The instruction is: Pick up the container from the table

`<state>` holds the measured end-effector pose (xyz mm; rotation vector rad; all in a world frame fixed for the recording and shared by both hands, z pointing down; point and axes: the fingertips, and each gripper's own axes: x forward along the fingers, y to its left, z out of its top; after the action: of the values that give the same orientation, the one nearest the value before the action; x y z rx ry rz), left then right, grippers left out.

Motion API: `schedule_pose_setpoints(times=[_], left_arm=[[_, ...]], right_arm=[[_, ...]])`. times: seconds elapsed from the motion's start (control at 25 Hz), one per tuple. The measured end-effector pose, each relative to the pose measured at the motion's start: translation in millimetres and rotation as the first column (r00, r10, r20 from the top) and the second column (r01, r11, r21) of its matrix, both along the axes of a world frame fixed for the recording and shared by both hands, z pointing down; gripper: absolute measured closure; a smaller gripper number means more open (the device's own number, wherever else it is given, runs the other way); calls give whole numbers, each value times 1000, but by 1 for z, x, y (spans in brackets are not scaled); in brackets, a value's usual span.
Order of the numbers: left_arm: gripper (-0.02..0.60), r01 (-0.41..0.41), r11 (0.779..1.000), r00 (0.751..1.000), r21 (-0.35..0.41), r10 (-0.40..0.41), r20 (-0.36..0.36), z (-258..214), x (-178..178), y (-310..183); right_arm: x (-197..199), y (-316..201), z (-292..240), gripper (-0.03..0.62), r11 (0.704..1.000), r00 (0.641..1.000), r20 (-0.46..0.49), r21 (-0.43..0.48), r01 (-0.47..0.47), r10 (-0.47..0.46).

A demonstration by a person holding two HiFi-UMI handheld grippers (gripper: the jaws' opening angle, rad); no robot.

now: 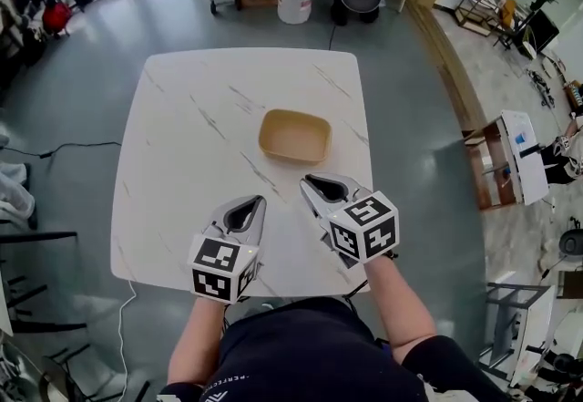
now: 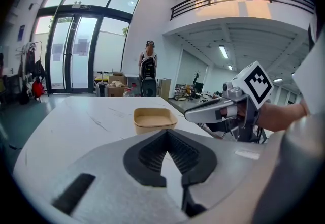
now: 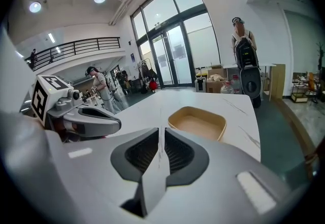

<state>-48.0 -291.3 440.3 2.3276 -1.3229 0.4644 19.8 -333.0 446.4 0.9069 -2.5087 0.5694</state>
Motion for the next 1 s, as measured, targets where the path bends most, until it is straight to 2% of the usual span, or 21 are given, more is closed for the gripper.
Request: schedule_pose_setpoints(times=[0.4, 0.56, 1.0], left_arm=[[586, 6, 998, 1000, -69, -7, -10, 25, 2, -40], [586, 13, 996, 1000, -90, -14, -16, 36, 1, -54], [586, 39, 989, 999, -140, -40, -4, 60, -7, -78]], right_arm=[[-3, -47, 31, 518, 999, 997, -66, -15, 29, -29], [-1, -63, 44, 498, 999, 991, -125, -3, 46, -46], [-15, -83, 70, 458, 978, 931, -310, 13, 207, -193]])
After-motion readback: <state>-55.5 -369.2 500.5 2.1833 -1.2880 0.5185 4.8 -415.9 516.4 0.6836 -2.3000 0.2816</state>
